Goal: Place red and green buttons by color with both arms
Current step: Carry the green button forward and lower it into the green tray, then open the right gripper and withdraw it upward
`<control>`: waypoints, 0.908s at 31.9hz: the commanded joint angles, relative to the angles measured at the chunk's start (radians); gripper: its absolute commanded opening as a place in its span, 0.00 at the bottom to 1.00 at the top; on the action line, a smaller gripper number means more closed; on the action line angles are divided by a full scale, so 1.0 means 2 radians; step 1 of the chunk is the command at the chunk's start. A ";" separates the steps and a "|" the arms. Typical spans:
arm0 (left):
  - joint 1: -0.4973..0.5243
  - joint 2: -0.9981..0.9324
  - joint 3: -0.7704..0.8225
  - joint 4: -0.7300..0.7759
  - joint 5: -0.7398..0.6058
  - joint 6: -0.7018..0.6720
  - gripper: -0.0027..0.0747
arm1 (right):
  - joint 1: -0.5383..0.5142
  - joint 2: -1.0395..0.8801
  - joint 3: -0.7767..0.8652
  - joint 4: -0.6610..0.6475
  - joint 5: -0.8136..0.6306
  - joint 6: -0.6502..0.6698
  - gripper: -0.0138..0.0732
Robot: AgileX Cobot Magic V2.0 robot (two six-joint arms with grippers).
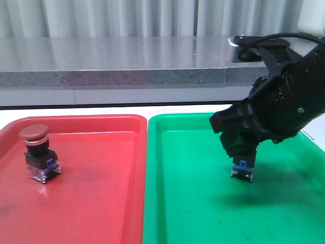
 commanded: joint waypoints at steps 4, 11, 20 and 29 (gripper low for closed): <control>-0.004 0.003 -0.014 -0.003 -0.035 -0.001 0.65 | -0.001 -0.009 -0.011 0.002 -0.029 0.000 0.47; -0.004 0.003 -0.014 -0.003 -0.035 -0.001 0.65 | -0.001 -0.009 -0.011 0.002 -0.022 0.000 0.71; -0.004 0.003 -0.014 -0.003 -0.035 -0.001 0.64 | -0.001 -0.060 -0.013 0.000 0.020 -0.004 0.78; -0.004 0.003 -0.014 -0.003 -0.035 -0.001 0.64 | -0.001 -0.220 -0.020 -0.027 0.154 -0.014 0.78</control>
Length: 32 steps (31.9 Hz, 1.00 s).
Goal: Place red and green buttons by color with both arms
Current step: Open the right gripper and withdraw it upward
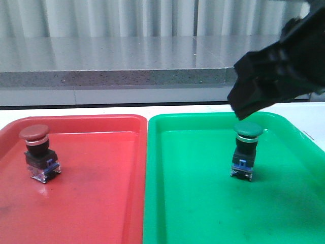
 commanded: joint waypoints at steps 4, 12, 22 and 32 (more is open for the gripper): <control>-0.004 0.003 -0.014 -0.003 -0.035 -0.001 0.64 | -0.001 -0.123 -0.033 -0.027 0.101 -0.008 0.78; -0.004 0.003 -0.014 -0.003 -0.035 -0.001 0.65 | -0.001 -0.247 -0.035 -0.036 0.213 -0.013 0.78; -0.004 0.003 -0.014 -0.003 -0.037 -0.001 0.64 | -0.001 -0.354 -0.035 -0.036 0.305 -0.016 0.78; -0.004 0.003 -0.014 -0.003 -0.037 -0.001 0.63 | -0.001 -0.359 -0.034 -0.038 0.310 -0.016 0.55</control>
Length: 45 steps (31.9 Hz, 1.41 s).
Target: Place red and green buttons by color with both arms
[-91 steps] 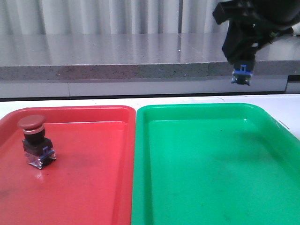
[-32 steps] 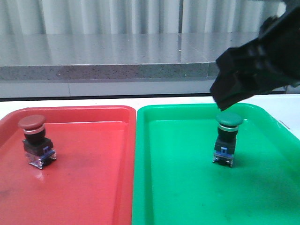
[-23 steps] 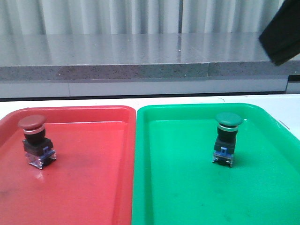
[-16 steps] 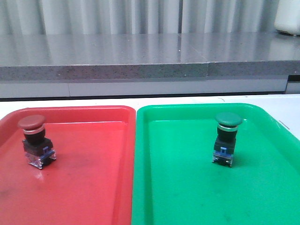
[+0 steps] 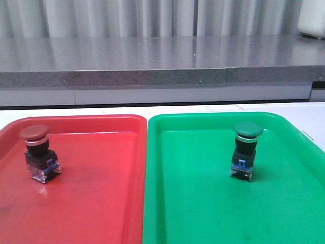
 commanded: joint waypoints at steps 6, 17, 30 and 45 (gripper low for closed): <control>-0.004 0.003 -0.014 -0.003 -0.036 -0.001 0.35 | -0.001 0.002 -0.016 -0.005 -0.029 -0.004 0.16; -0.004 0.003 -0.014 -0.003 -0.036 -0.001 0.01 | -0.001 0.002 -0.016 0.009 -0.025 -0.004 0.03; 0.012 -0.033 0.010 -0.004 -0.040 -0.001 0.01 | -0.001 0.002 -0.016 0.008 -0.024 -0.004 0.03; 0.201 -0.233 0.303 0.020 -0.327 -0.001 0.01 | -0.001 0.002 -0.016 0.008 -0.024 -0.004 0.03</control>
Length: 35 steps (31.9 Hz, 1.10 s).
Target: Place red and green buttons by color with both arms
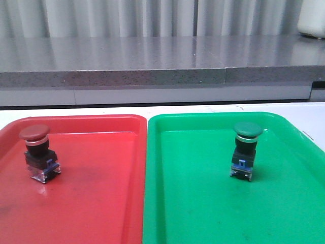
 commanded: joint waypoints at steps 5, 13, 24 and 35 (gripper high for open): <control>0.005 -0.028 0.058 -0.006 -0.142 -0.001 0.01 | -0.001 0.001 -0.016 0.002 -0.031 -0.004 0.03; 0.005 -0.028 0.066 -0.006 -0.156 -0.001 0.01 | -0.001 0.001 -0.016 0.002 -0.031 -0.004 0.03; 0.002 -0.028 0.066 -0.006 -0.156 -0.001 0.01 | -0.001 0.001 -0.016 0.002 -0.031 -0.004 0.03; 0.002 -0.028 0.066 -0.006 -0.156 -0.001 0.01 | -0.001 0.001 -0.016 0.002 -0.031 -0.004 0.03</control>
